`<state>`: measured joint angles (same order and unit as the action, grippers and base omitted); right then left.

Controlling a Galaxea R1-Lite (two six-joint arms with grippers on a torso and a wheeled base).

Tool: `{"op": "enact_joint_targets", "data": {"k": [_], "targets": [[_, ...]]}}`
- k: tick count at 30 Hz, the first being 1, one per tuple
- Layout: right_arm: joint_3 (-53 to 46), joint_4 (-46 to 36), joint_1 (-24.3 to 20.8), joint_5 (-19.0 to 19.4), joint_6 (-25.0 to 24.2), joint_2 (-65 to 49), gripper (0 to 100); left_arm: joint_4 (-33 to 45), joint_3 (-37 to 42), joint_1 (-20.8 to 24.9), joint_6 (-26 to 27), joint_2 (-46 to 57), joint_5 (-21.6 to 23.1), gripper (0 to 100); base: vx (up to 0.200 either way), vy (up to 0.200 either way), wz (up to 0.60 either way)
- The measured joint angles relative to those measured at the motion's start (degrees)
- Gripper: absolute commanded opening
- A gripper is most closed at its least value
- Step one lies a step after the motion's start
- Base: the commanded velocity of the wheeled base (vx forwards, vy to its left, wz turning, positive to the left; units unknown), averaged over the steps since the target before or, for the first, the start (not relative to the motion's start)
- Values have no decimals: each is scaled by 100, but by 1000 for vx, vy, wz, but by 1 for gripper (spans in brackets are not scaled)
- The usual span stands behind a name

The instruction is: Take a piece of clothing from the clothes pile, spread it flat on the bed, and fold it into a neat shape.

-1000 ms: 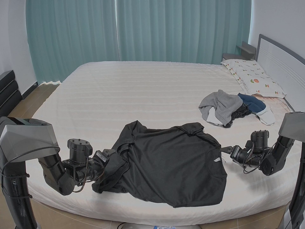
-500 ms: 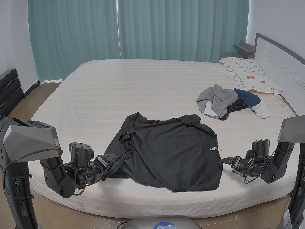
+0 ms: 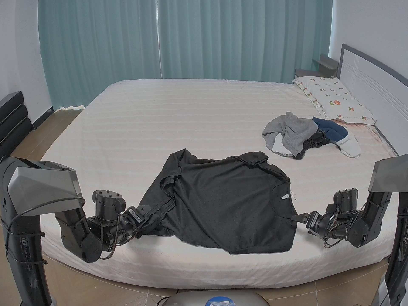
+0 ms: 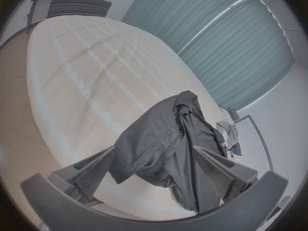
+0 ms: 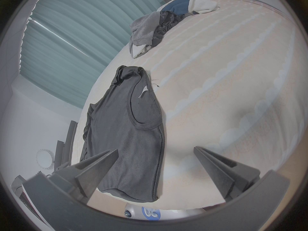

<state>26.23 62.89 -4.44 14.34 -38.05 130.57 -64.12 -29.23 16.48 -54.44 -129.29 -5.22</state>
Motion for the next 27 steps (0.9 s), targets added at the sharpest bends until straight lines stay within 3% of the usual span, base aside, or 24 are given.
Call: {"op": "enact_joint_targets", "data": {"k": [11,12,22,27], "targets": [[30,20,-5,-35,0,24,100,46,-284,-6,425,-375,-266,100,0,0,0],[39,28,-5,-38,1,33,100,46,-306,-6,433,-406,-293,0,0,0,0],[-63,246,-44,-49,33,77,100,49,-395,-202,558,-581,-343,0,0,0,0],[-57,277,-145,-41,-13,101,100,51,-425,-577,532,-560,-345,0,0,0,0]]}}
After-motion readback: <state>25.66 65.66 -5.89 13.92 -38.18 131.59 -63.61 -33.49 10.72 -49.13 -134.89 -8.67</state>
